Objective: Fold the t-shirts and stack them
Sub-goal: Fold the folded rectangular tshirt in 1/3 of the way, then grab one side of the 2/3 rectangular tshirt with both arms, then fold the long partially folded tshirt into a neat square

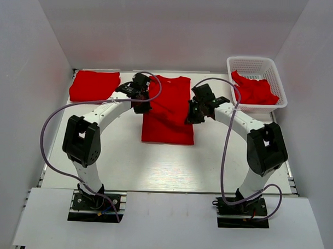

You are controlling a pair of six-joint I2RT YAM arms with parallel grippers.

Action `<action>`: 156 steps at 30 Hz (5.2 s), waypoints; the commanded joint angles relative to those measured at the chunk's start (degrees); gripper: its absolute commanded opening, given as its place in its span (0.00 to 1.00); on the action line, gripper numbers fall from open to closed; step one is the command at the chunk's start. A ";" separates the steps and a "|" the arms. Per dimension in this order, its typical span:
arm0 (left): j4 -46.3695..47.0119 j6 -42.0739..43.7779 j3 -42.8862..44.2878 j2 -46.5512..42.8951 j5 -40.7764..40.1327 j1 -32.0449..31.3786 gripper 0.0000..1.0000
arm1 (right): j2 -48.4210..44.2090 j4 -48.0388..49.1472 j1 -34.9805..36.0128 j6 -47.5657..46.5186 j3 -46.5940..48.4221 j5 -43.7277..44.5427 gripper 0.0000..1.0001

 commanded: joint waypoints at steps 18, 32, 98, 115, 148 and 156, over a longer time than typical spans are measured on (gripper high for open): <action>5.62 5.18 9.86 11.05 2.39 3.89 0.00 | 12.86 0.79 -5.37 -1.41 13.63 -5.40 0.00; -2.38 5.71 32.09 22.31 3.09 8.63 0.99 | 20.16 10.10 -10.11 4.22 27.78 -14.80 0.90; 2.29 2.54 -38.22 -36.30 27.53 -0.41 0.00 | -39.60 -4.46 -8.18 2.37 -32.95 -15.77 0.00; -4.23 -1.94 -15.71 -30.43 17.25 1.43 0.00 | -31.27 -3.96 -9.06 0.44 -13.46 -10.32 0.00; 0.16 2.10 8.10 4.72 11.52 10.83 0.00 | 7.93 4.92 -15.21 -0.18 13.09 -16.21 0.00; 1.91 2.63 14.52 13.34 15.14 13.11 0.26 | 14.88 6.77 -15.39 1.49 18.11 -14.89 0.00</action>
